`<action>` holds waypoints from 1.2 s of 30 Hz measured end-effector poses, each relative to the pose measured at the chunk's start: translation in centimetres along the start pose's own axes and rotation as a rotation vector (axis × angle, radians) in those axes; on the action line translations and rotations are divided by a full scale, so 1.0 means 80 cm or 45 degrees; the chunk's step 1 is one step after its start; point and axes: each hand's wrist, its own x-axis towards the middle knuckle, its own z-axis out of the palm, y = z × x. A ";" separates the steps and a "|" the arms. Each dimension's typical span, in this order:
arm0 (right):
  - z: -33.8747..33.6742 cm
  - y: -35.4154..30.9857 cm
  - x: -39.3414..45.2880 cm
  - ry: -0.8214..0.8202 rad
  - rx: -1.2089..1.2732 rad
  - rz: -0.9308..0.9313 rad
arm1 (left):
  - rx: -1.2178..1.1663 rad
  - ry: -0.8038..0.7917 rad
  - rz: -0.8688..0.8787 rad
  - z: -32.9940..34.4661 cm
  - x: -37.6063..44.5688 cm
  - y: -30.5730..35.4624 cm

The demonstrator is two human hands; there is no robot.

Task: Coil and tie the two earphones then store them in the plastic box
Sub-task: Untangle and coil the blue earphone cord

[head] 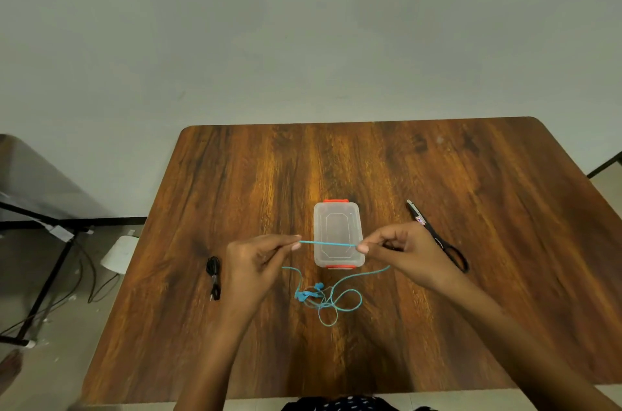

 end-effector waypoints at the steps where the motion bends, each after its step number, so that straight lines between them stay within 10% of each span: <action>1: -0.005 0.004 -0.003 0.010 0.005 0.002 | 0.010 0.005 -0.009 -0.001 -0.003 -0.002; 19: 0.036 -0.022 0.006 0.013 -0.172 -0.243 | -0.064 -0.215 0.037 0.031 0.002 0.033; 36: -0.023 0.007 -0.015 -0.037 0.078 -0.053 | -0.065 -0.004 -0.075 -0.019 -0.005 -0.004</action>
